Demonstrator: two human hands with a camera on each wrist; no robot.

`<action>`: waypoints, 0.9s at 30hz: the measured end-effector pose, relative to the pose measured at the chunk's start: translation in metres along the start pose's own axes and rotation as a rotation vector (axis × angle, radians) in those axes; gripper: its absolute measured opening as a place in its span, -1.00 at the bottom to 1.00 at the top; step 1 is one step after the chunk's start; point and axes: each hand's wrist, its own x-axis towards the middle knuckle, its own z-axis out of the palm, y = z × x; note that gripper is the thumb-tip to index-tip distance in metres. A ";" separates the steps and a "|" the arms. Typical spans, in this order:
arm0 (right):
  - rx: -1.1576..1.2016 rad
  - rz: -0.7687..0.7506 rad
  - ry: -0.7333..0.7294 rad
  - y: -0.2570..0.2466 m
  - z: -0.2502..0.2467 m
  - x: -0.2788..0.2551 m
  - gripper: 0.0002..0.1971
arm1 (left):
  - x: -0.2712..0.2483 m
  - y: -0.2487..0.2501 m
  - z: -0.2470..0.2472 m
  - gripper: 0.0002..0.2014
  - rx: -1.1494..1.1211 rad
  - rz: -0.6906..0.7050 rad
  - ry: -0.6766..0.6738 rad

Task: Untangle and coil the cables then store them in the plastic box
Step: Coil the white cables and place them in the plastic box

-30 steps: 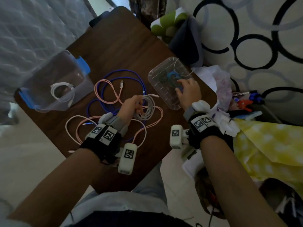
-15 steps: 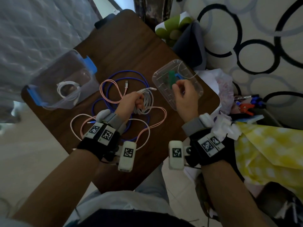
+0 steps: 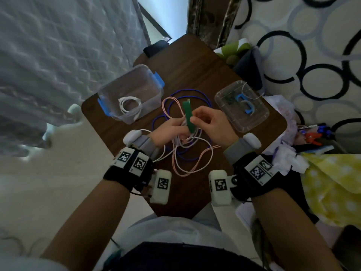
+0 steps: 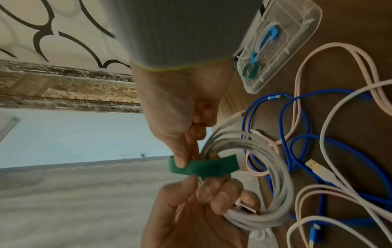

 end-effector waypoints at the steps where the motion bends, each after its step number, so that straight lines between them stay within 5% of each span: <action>1: -0.010 -0.013 -0.004 0.000 0.001 0.001 -0.86 | -0.001 0.000 -0.001 -0.89 0.028 0.004 -0.029; 7: -0.180 -0.100 0.016 0.002 0.014 0.007 -0.87 | -0.006 -0.006 -0.004 -0.76 -0.058 -0.042 0.023; 14: -0.187 -0.117 -0.061 0.006 0.026 0.003 -0.83 | -0.008 -0.009 -0.009 -0.75 -0.073 -0.108 -0.165; 27: -0.141 -0.053 0.021 0.011 0.032 -0.003 -0.86 | -0.005 -0.011 -0.008 -0.77 0.523 0.063 -0.065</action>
